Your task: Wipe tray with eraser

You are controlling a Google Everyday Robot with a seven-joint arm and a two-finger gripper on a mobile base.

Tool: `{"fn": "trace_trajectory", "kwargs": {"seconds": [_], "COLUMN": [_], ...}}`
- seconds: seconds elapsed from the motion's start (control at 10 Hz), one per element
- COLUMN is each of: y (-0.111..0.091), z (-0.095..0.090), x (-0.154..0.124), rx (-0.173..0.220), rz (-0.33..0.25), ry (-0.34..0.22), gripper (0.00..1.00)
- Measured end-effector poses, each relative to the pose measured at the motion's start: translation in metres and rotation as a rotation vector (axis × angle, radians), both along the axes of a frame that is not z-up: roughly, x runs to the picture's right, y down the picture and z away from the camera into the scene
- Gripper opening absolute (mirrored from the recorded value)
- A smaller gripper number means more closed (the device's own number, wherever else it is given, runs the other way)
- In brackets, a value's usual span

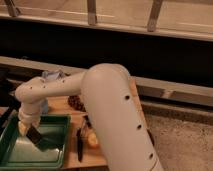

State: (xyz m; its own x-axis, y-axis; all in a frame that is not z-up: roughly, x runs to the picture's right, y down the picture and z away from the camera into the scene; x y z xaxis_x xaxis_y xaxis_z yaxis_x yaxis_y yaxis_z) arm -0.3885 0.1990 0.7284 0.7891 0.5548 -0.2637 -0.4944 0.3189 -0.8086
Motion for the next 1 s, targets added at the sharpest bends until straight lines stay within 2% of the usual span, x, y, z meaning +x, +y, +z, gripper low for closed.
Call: {"fn": "trace_trajectory", "kwargs": {"seconds": [0.2,0.3,0.5,0.6,0.7,0.8,1.0], "y": [0.025,0.039,0.066,0.069,0.066,0.055,0.027], "z": [-0.015,-0.018,-0.015,-0.011,-0.005,0.004,0.014], "x": [-0.010,-0.006,0.020,0.031,0.041,0.053,0.067], "rx": [-0.023,-0.047,-0.108,-0.124,-0.132,-0.131,-0.101], "rz": [-0.032,-0.045,-0.038,-0.025,-0.010,0.002,0.015], "ry": [-0.026,-0.017,0.031,0.053,0.077,0.104,0.131], "gripper": [0.00,0.00,0.00,0.00,0.00,0.00,0.00]}}
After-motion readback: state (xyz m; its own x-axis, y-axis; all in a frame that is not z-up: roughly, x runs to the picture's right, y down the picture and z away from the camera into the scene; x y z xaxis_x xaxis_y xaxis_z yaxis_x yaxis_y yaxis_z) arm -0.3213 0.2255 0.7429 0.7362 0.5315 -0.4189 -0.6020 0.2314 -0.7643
